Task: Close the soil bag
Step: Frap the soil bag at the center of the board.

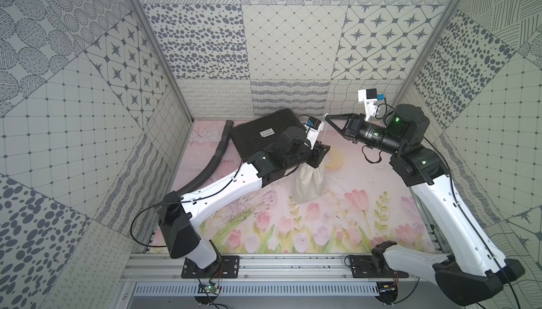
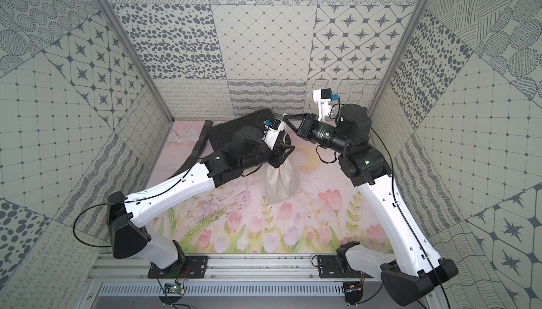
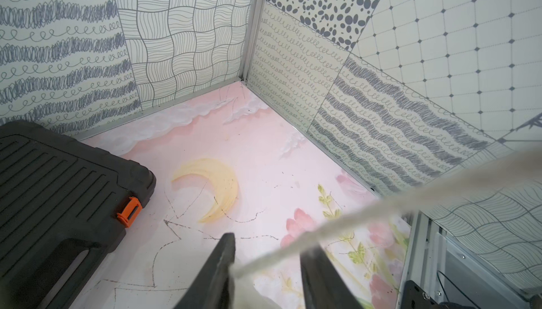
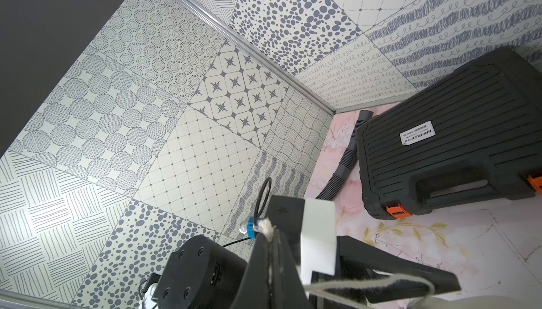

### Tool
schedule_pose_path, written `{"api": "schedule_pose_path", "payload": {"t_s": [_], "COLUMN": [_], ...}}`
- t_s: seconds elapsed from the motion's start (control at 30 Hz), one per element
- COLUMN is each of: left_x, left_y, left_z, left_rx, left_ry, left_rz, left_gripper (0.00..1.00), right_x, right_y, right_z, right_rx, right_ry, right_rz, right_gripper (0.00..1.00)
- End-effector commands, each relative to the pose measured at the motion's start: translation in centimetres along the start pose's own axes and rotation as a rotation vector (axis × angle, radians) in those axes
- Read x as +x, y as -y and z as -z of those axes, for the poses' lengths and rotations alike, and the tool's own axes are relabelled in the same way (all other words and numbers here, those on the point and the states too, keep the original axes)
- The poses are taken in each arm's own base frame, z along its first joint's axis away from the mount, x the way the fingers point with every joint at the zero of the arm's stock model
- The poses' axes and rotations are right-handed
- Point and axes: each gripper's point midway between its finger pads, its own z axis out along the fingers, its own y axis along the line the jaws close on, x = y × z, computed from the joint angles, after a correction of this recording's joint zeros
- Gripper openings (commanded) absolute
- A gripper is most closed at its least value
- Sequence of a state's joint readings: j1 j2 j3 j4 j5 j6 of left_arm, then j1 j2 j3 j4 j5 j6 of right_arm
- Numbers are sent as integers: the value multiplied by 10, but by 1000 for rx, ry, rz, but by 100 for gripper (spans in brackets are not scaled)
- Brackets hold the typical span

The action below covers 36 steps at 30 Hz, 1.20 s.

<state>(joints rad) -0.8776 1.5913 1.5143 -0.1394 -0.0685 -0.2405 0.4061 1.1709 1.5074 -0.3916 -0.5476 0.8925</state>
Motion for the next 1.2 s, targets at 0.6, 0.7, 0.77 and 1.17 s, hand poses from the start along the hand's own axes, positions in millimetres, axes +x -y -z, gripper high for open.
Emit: {"api": "schedule_pose_path", "payload": {"t_s": [0.6,0.7,0.77,1.17], "left_x": [-7,5,12,64], "left_y": [-11,-11,-12,-14], "left_z": [6,3,2,13], "left_rx": [-109,-117,-121,-147], "left_ry": [-18,-81,-118,-281], "left_rz": [40,48,59,151], "left_gripper": [15,15,15,13], "right_x": [-23,-29,-32,-58], "right_y": [-40,-45,-46,-59], "right_z": [14,16,16,24], "right_rx": [-121,-123,-122,-93], "right_ry": [101,120,130,240], "right_rz": [113,137,147,240], "right_gripper": [0,0,0,0]}}
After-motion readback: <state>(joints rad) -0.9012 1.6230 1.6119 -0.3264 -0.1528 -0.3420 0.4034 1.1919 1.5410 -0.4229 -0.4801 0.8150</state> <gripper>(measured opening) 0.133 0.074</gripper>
